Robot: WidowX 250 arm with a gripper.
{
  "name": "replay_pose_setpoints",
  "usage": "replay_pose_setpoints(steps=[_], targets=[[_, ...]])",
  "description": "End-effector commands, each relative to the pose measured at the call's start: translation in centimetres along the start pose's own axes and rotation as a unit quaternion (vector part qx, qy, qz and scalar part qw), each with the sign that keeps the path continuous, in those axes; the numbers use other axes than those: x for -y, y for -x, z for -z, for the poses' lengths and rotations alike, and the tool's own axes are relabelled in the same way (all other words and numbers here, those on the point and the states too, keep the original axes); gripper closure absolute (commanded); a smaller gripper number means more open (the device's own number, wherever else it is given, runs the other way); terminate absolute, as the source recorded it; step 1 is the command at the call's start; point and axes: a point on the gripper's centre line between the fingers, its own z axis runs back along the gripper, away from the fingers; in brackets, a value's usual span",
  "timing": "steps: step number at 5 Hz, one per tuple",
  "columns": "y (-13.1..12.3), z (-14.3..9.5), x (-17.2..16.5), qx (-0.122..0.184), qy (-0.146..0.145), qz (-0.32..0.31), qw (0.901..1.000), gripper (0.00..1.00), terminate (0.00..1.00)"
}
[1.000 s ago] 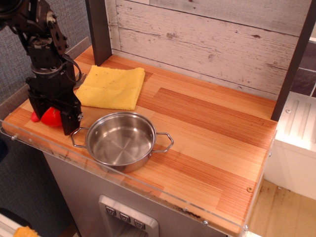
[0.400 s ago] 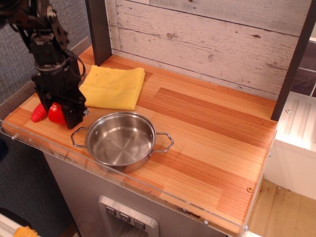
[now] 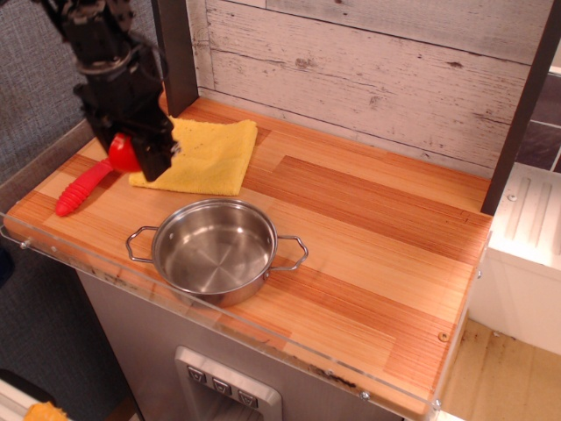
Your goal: Place the red pepper on the yellow cloth.
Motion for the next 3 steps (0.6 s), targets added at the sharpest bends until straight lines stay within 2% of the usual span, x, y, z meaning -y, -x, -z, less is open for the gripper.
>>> replay_pose_setpoints(steps=[1, 3], targets=[[-4.1, -0.2, -0.1, 0.021, -0.02, -0.008, 0.9995, 1.0, 0.0], [-5.4, 1.7, -0.4, 0.004, -0.033, -0.015, 0.9993, 1.0, 0.0]])
